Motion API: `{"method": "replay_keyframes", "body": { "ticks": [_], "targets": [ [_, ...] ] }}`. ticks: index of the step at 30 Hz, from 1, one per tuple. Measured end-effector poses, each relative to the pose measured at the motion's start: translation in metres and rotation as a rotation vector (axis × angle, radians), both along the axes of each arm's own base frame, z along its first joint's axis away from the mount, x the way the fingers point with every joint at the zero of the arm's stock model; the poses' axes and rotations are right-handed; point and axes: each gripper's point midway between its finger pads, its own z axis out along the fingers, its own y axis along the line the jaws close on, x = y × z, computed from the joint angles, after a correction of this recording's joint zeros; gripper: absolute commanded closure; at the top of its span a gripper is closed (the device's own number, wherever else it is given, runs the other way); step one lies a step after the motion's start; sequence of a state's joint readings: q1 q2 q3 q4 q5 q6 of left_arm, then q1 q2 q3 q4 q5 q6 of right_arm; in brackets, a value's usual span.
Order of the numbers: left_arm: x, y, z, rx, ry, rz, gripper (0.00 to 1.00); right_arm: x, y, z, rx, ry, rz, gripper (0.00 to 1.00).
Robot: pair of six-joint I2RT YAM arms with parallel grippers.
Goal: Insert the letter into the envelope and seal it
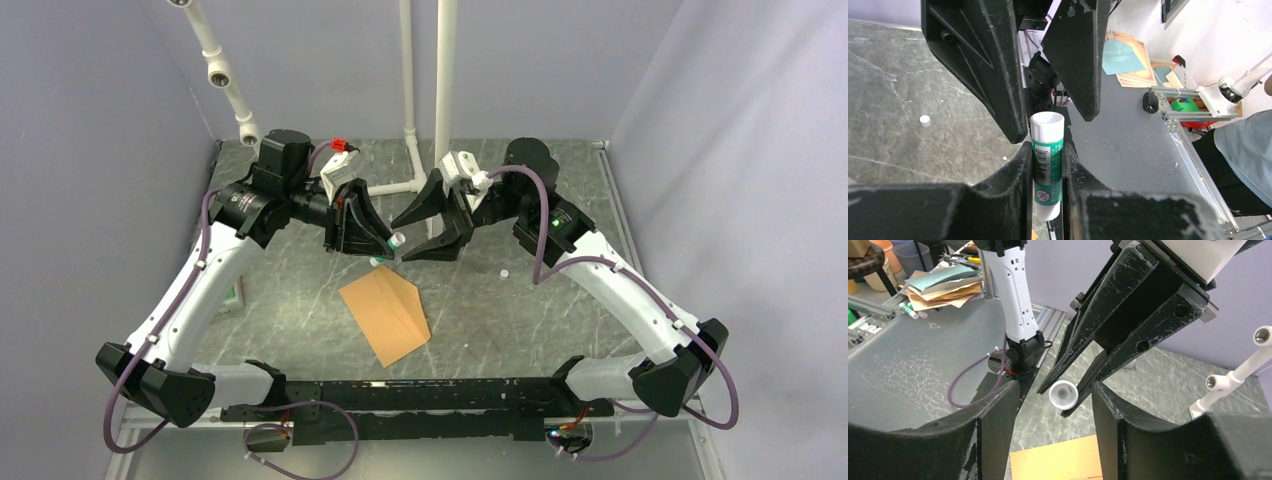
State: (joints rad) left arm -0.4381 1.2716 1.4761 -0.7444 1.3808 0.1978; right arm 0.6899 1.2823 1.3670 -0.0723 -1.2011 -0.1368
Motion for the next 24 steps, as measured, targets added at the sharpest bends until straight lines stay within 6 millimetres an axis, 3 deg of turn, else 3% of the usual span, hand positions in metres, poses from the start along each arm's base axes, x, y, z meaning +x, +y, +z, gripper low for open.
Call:
{"method": "replay_keyframes", "body": {
  "ticks": [6, 8, 13, 20, 24],
  "targets": [
    [0.000, 0.000, 0.000, 0.000, 0.000, 0.000, 0.98, 0.002, 0.001, -0.002, -0.004, 0.005, -0.006, 0.68],
    [0.001, 0.000, 0.000, 0.002, 0.000, 0.007, 0.98, 0.004, 0.002, -0.002, -0.007, 0.002, -0.016, 0.86],
    [0.008, -0.002, 0.003, 0.004, -0.019, 0.067, 0.98, 0.015, 0.003, 0.001, -0.007, 0.039, -0.085, 1.00],
    [0.037, 0.003, 0.012, 0.015, -0.146, 0.285, 0.98, 0.044, 0.011, 0.012, 0.022, 0.206, -0.317, 1.00],
    [0.075, 0.014, 0.014, 0.048, -0.247, 0.497, 0.98, 0.085, 0.024, 0.015, 0.027, 0.478, -0.602, 1.00]
  ]
}}
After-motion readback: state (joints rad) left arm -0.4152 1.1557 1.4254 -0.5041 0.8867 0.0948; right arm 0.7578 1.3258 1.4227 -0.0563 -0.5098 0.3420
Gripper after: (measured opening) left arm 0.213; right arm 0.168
